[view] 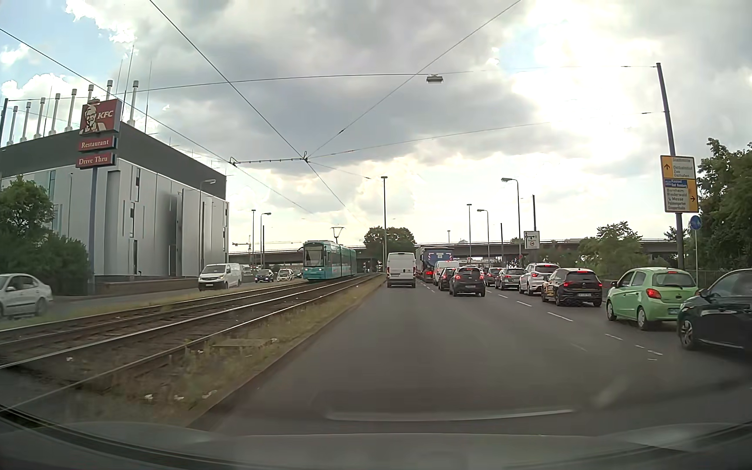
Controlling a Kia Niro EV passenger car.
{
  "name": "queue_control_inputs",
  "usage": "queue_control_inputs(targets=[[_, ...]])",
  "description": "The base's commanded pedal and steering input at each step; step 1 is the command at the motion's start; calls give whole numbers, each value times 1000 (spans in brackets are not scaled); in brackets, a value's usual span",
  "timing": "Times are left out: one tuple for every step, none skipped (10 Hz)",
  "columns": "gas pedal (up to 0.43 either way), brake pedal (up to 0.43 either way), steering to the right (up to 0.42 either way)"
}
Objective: Follow the waypoints while adhering to traffic rules and regulations
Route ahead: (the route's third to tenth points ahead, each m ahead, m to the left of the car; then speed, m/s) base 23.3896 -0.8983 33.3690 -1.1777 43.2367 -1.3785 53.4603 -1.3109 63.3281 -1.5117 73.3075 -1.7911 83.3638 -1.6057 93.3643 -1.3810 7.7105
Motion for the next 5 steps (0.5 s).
queue_control_inputs(targets=[[0, 152, -4], [0, 152, -3], [0, 152, -4], [0, 146, -3], [0, 152, -3]])
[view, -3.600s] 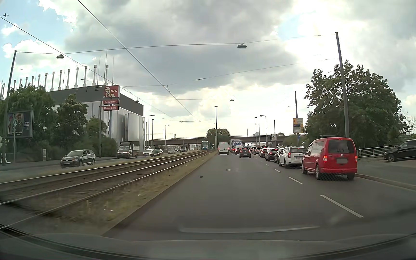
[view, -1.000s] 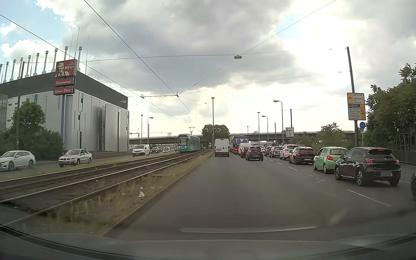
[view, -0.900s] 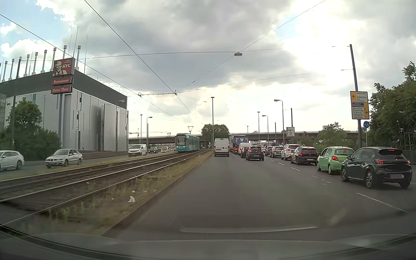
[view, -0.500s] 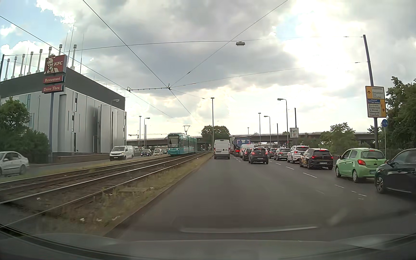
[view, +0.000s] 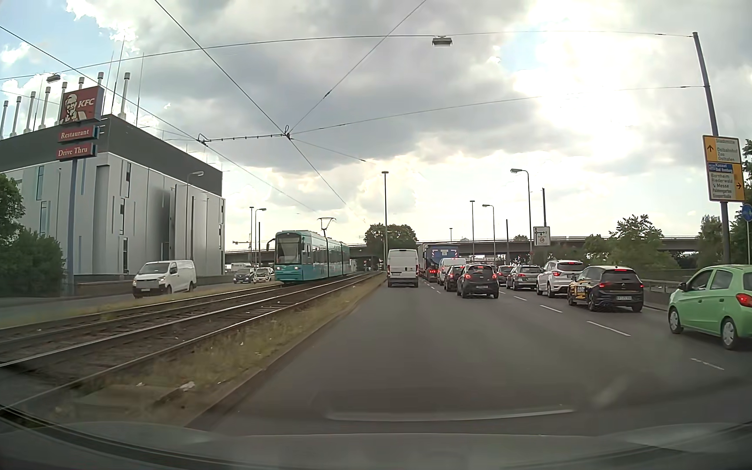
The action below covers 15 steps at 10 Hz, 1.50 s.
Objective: Follow the waypoints while adhering to traffic rules and regulations
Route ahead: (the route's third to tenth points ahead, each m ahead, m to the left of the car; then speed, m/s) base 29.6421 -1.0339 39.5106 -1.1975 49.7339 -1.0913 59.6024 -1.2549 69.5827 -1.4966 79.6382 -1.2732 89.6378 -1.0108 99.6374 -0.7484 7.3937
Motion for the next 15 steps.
queue_control_inputs(targets=[[0, 146, -2], [0, 146, -1], [0, 146, 0], [0, 146, 1], [0, 146, 2], [0, 146, 2], [0, 152, 2], [0, 152, 3], [0, 159, 3], [0, 152, 3], [0, 159, 3], [0, 152, 3], [0, 159, 3], [0, 165, 3], [0, 165, 3]])
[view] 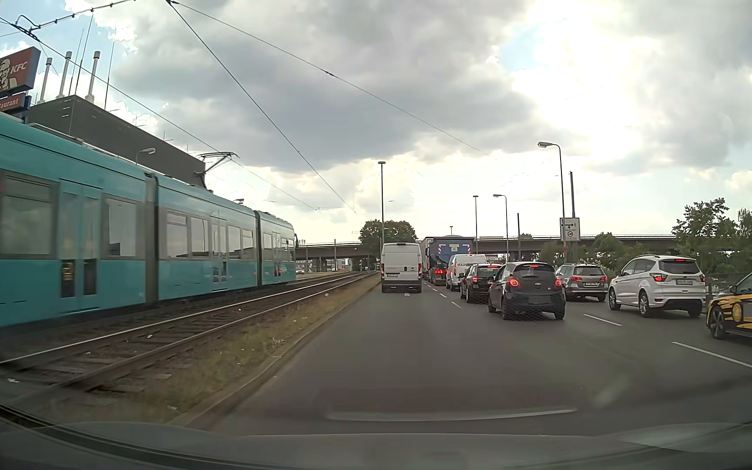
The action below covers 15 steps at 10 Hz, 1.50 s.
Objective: Follow the waypoints while adhering to traffic rules and regulations
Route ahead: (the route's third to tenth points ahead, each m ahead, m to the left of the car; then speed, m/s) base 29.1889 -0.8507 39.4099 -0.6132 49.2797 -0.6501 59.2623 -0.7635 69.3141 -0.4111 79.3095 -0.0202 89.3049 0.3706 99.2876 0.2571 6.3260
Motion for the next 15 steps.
queue_control_inputs(targets=[[0, 177, 3], [0, 195, 3], [0, 201, 3], [0, 195, 3], [0, 195, 3], [0, 189, 3], [0, 189, 3], [0, 189, 3], [0, 189, 3], [0, 189, 2], [0, 189, -1], [0, 189, -3], [0, 189, -4], [0, 189, -5], [0, 189, -5]])
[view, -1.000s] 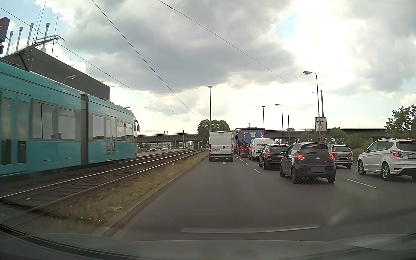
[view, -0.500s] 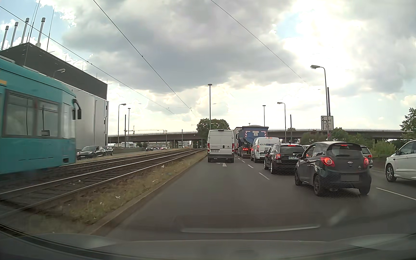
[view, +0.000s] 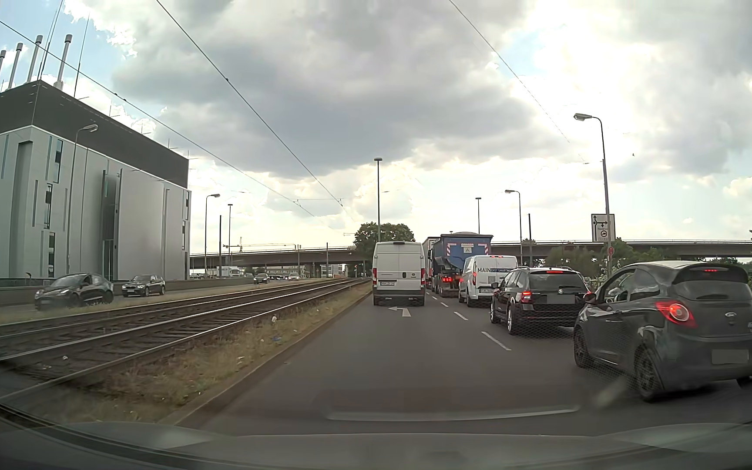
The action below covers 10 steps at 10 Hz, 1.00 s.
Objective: Follow the waypoints while adhering to traffic rules and regulations
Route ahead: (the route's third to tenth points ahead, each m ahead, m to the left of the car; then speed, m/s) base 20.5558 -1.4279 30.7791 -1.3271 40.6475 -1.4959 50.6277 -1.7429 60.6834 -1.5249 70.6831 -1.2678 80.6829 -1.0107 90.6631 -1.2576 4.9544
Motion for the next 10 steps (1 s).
queue_control_inputs(targets=[[0, 183, -5], [0, 189, -5], [0, 189, -5], [0, 189, -5], [0, 183, -4], [0, 183, -2], [0, 183, -2], [0, 183, -2], [0, 177, -2], [0, 171, -2]])
